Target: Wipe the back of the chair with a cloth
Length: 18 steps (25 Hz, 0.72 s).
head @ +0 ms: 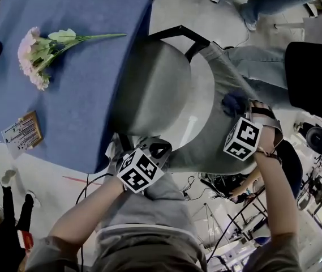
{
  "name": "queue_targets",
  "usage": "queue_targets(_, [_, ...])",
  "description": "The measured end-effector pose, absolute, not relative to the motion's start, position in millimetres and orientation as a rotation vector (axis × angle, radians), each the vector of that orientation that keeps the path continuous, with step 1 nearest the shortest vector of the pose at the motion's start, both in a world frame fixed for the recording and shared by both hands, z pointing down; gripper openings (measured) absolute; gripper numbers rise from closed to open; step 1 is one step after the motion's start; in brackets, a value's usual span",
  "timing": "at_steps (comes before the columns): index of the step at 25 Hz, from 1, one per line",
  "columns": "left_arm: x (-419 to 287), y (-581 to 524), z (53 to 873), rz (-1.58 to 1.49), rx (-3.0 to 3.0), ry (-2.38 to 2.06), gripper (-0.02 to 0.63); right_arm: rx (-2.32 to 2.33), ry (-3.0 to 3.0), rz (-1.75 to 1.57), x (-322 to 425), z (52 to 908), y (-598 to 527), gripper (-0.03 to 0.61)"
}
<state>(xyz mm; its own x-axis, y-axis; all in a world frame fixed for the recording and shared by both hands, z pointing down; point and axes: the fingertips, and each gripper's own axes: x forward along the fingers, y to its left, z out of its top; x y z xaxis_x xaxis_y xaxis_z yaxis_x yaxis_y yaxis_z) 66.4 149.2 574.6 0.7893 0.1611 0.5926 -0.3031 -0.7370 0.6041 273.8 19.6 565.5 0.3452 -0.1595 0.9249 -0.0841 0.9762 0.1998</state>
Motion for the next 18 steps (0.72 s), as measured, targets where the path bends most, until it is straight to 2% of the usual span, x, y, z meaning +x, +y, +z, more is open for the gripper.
queue_targets(8, [66.5, 139.5, 574.4, 0.818, 2.255, -0.115, 0.015, -0.112, -1.208, 0.311, 216.9, 572.6, 190.2, 0.074])
queue_targets(15, [62.8, 134.7, 578.8, 0.827, 2.244, -0.129, 0.015, -0.162, -1.438, 0.604, 124.6, 570.4, 244.5, 0.074])
queue_targets(18, [61.3, 134.7, 581.2, 0.832, 2.241, -0.130, 0.015, -0.181, -1.481, 0.633, 116.8, 574.5, 247.4, 0.074])
